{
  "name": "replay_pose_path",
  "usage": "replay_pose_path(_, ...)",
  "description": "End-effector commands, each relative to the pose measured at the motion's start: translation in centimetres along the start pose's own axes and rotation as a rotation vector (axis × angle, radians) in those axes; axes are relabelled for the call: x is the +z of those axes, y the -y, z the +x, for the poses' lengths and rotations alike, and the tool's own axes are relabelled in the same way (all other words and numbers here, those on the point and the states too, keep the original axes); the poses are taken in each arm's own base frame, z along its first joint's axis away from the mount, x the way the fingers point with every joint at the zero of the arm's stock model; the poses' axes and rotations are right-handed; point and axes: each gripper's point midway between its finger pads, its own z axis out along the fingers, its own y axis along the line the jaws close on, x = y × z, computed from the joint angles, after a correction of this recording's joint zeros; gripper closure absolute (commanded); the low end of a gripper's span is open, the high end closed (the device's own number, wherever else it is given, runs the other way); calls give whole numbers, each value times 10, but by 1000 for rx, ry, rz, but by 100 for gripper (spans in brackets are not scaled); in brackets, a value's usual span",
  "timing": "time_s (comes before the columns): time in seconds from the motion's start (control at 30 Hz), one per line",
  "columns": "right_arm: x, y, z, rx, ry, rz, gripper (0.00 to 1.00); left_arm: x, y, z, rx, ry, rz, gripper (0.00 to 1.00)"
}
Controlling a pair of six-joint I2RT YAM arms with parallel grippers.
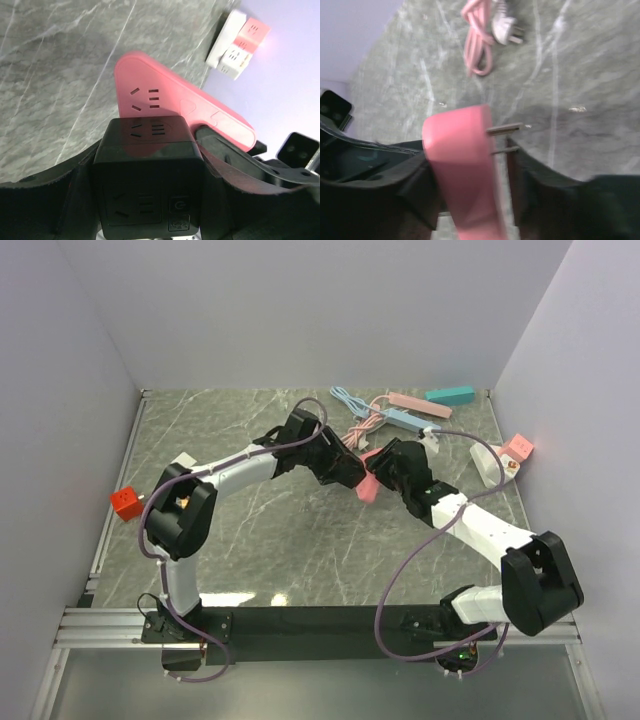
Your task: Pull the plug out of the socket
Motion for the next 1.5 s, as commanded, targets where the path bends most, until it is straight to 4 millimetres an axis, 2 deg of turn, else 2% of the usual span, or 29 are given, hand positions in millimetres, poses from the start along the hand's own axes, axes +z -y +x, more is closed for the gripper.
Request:
replay_pose_path(0.0,6,-19,-14,38,55,-30,53,-33,68,8,14,2,206,100)
replay_pose_path(0.1,7,-16,-11,36,45,-19,71,-40,73,3,-9,37,233,100)
replay_pose_path(0.13,8,-14,-11,32,44,-7,82,-40,70,2,-17,43,230,100)
replay_pose_path(0.2,7,-2,-17,23,74,64,94,-45,72,-3,-22,62,237,100)
replay_pose_path(0.23,7,15,-18,12,92,143,100,-48,71,-9,-26,82,236,100)
replay_pose_path(0.27,6,18,-17,1,83,156,100,-50,70,-8,-28,82,235,100)
replay_pose_path(0.3,5,25,-29,-18,137,214,100,-58,72,-14,-36,95,247,100)
replay_pose_path(0.33,4,34,-34,-36,154,265,100,-60,64,-16,-47,99,235,100)
replay_pose_path(0.37,2,48,-32,-81,143,337,100,-66,68,-18,-42,94,266,100)
replay_pose_path(0.4,5,53,-44,-142,182,399,100,-76,67,-29,-46,108,275,100)
replay_pose_path(0.47,5,65,-49,-211,191,472,100,-84,59,-39,-48,110,266,100)
replay_pose_path(0.63,-1,81,-65,-347,236,544,100,-117,18,-79,-5,111,170,100)
replay_pose_path(0.67,-3,85,-68,-351,241,557,100,-121,3,-84,23,114,129,100)
replay_pose_path(0.7,-5,89,-71,-359,243,568,100,-131,-9,-101,22,148,108,100)
replay_pose_path(0.77,-8,94,-81,-371,266,589,100,-142,-34,-111,39,143,40,100)
replay_pose_path(0.8,-9,96,-84,-404,264,597,100,-152,-45,-127,29,173,29,100)
replay_pose_path(0.87,-12,97,-92,-427,293,620,100,-161,-53,-131,48,138,39,100)
replay_pose_path(0.97,-13,101,-100,-420,298,628,100,-172,-71,-151,56,144,-6,100)
replay_pose_path(1.07,-14,101,-111,-369,310,595,100,-186,-98,-184,71,250,-124,100)
replay_pose_path(1.1,-12,101,-111,-340,299,575,100,-200,-112,-210,58,320,-173,100)
replay_pose_path(1.17,-10,111,-120,-284,278,583,100,-214,-150,-235,52,409,-359,100)
replay_pose_path(1.2,-7,106,-130,-240,287,569,100,-220,-164,-250,34,435,-400,100)
replay_pose_path(1.27,1,115,-139,-200,254,585,100,-230,-188,-266,23,478,-487,100)
replay_pose_path(1.3,5,105,-153,-179,276,572,100,-238,-209,-279,-10,505,-540,100)
replay_pose_path(1.33,8,103,-160,-168,272,568,100,-240,-217,-282,-26,503,-555,100)
replay_pose_path(1.37,17,113,-162,-164,250,609,100,-241,-225,-287,-34,511,-564,100)
replay_pose_path(1.4,20,105,-179,-133,277,604,100,-246,-238,-291,-54,522,-592,100)
replay_pose_path(1.43,24,108,-186,-110,278,619,100,-247,-243,-292,-62,523,-602,100)
replay_pose_path(1.47,33,129,-184,-94,235,685,100,-247,-247,-293,-65,522,-611,100)
